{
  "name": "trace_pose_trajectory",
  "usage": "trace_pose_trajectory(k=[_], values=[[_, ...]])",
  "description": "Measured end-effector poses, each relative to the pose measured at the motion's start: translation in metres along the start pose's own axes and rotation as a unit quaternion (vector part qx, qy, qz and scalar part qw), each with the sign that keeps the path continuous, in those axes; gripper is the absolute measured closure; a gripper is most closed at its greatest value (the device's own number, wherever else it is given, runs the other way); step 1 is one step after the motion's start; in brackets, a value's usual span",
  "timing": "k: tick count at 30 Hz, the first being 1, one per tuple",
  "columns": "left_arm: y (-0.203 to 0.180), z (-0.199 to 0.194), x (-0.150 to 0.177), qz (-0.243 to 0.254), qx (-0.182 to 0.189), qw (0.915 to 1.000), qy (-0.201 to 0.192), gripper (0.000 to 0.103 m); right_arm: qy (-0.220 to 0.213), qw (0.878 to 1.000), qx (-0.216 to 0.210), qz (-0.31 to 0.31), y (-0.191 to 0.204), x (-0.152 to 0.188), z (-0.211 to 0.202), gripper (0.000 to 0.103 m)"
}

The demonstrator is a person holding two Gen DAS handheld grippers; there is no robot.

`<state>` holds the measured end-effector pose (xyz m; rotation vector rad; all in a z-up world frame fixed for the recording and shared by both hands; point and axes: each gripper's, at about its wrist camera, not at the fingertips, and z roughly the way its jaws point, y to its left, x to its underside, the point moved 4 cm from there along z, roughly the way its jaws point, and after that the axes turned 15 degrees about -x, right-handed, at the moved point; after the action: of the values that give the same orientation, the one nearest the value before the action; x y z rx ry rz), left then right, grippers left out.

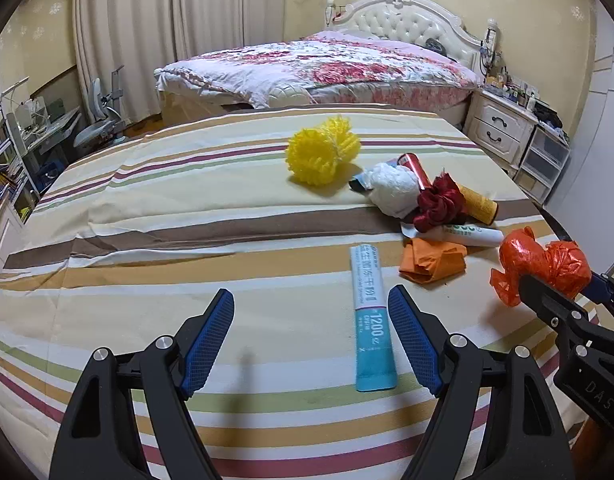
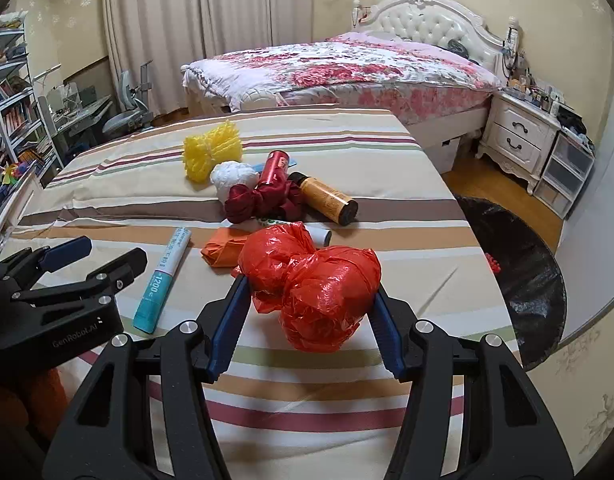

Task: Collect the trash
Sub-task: 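Grasp the red plastic bag with the right tool while the left tool grasps the toothpaste tube, then carry the red bag and toothpaste tube to the bin and release both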

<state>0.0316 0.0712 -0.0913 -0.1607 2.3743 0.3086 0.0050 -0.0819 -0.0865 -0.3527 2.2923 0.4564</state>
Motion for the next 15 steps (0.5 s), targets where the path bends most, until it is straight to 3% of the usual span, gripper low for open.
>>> trace_pose_trajectory(k=[3,5,9,11,15], values=[[-0.013,0.006,0.005,0.015,0.006,0.9998,0.011,0.034,-0.002,1.0,0.0,0.011,-0.009,0.001,-0.001,0.047],[-0.019,0.012,0.008,0.025,0.008,0.9994,0.024,0.047,-0.003,1.0,-0.001,0.017,-0.013,0.002,-0.001,0.046],[-0.024,0.014,0.012,0.036,0.014,0.9989,0.026,0.064,-0.003,1.0,-0.003,0.025,-0.018,0.004,0.0,0.046],[-0.025,0.012,0.013,0.042,0.019,0.9988,0.019,0.08,-0.003,1.0,-0.005,0.028,-0.02,0.005,0.001,0.046],[-0.025,0.009,0.013,0.036,0.029,0.9988,0.013,0.084,-0.006,0.999,-0.005,0.033,-0.021,0.005,0.0,0.046]])
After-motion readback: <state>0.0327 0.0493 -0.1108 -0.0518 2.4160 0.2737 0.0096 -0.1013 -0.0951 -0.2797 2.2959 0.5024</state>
